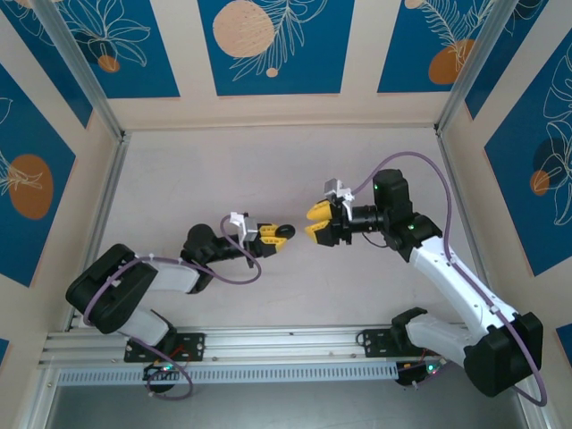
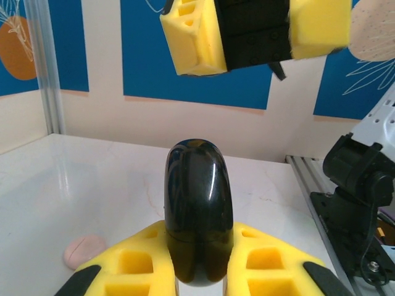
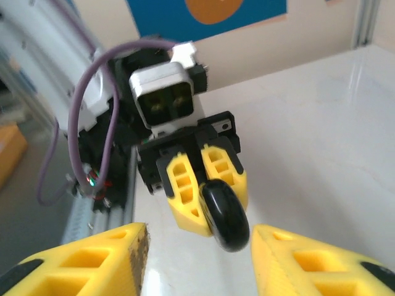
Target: Insert wireless bluetooth earbuds into charging case
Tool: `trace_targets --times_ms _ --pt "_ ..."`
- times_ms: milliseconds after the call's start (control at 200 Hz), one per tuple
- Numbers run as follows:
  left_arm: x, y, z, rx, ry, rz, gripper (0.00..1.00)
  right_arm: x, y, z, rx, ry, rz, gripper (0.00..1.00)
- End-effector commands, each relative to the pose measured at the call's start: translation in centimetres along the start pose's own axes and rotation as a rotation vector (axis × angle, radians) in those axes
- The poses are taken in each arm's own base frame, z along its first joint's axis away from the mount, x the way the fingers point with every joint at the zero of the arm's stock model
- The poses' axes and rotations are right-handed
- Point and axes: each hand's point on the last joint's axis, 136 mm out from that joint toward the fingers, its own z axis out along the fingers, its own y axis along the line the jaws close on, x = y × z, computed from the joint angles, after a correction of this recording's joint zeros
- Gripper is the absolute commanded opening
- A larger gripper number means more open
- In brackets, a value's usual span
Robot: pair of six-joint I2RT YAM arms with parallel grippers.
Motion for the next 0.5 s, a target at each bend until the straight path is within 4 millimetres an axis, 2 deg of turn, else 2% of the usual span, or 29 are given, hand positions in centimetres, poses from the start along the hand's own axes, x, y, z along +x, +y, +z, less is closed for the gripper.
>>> trace_targets --times_ms 0,155,495 --pt "-2.3 -1.5 0.4 0.077 -0.055 0.044 0.15 1.1 1.8 0.0 -0.123 0.025 -0.234 0.41" --pt "-2.6 -1.7 0.3 0.084 -0.058 0.048 0.15 1.4 0.9 0.7 -0.121 0.016 -0.317 0.44" --pt "-2.6 -1.7 0.4 0.090 -0.060 0.053 0.15 1.6 -1.5 3.0 -0.141 0.056 -0.222 0.49"
